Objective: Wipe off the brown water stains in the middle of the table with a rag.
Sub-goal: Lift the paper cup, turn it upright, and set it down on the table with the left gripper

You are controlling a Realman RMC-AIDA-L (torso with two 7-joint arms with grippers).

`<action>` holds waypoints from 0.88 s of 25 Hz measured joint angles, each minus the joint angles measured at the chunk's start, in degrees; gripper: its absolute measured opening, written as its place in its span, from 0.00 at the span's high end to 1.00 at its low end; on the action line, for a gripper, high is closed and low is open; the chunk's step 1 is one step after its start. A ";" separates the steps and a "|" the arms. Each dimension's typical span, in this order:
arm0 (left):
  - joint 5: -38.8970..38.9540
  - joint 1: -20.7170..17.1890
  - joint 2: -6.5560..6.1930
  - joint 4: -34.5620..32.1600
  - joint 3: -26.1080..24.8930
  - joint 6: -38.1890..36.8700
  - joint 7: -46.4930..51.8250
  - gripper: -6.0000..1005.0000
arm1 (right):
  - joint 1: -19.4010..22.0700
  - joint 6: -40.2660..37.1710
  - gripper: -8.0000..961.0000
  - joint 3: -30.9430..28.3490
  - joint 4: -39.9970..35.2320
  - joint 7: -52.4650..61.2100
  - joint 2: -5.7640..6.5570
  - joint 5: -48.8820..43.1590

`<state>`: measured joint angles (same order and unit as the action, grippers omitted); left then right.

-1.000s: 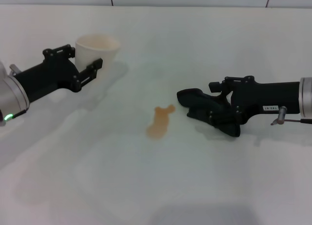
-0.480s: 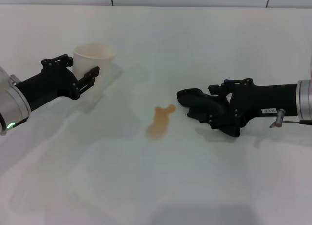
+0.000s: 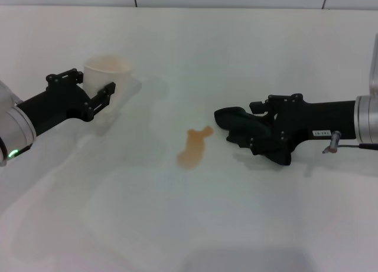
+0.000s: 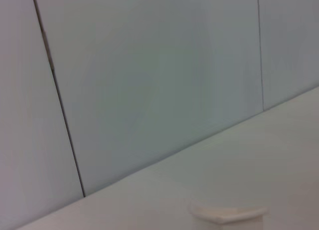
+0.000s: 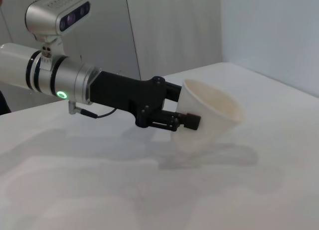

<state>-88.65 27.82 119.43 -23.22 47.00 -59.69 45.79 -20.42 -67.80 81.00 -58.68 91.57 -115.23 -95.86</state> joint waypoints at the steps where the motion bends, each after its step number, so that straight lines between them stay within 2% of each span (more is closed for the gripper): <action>1: 0.00 -0.01 0.01 0.13 0.08 0.10 -0.01 0.49 | 0.00 0.00 0.13 0.00 0.00 0.00 0.00 0.00; 22: -0.80 -0.96 -0.02 1.43 0.28 0.38 0.33 0.48 | -0.06 0.17 0.13 1.89 -0.44 0.00 0.01 -0.03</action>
<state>-89.45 26.86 119.41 -21.79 47.28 -59.30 46.12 -20.49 -67.63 82.88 -59.13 91.57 -115.22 -95.89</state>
